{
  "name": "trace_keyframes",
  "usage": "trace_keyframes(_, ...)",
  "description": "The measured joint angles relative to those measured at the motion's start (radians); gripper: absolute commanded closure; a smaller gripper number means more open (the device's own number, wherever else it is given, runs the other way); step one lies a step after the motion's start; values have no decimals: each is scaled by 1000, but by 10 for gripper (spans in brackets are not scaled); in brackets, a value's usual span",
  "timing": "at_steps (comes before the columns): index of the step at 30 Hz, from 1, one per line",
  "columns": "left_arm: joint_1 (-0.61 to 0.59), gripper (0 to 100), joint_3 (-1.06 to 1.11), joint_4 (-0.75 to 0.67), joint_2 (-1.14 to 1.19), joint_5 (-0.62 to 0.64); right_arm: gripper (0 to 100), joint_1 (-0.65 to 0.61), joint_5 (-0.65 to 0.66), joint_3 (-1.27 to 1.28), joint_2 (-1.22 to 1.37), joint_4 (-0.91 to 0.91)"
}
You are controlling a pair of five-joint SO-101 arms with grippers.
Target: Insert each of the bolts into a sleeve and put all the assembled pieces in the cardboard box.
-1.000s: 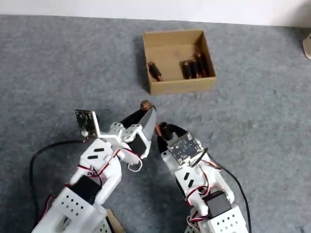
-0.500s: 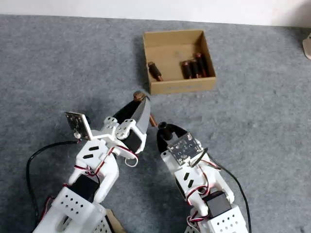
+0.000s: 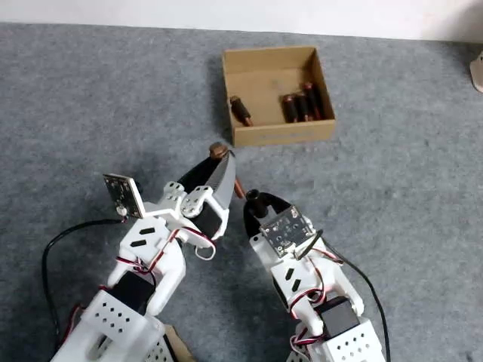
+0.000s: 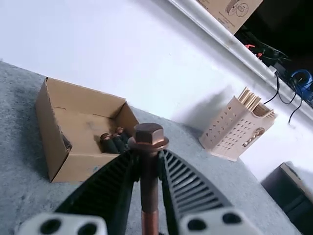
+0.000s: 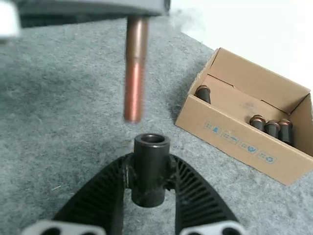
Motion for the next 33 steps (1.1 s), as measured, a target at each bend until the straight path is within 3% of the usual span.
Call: trace_keyframes(33,26,995,43,-46,11,2,994,-55,0,0,0,0)
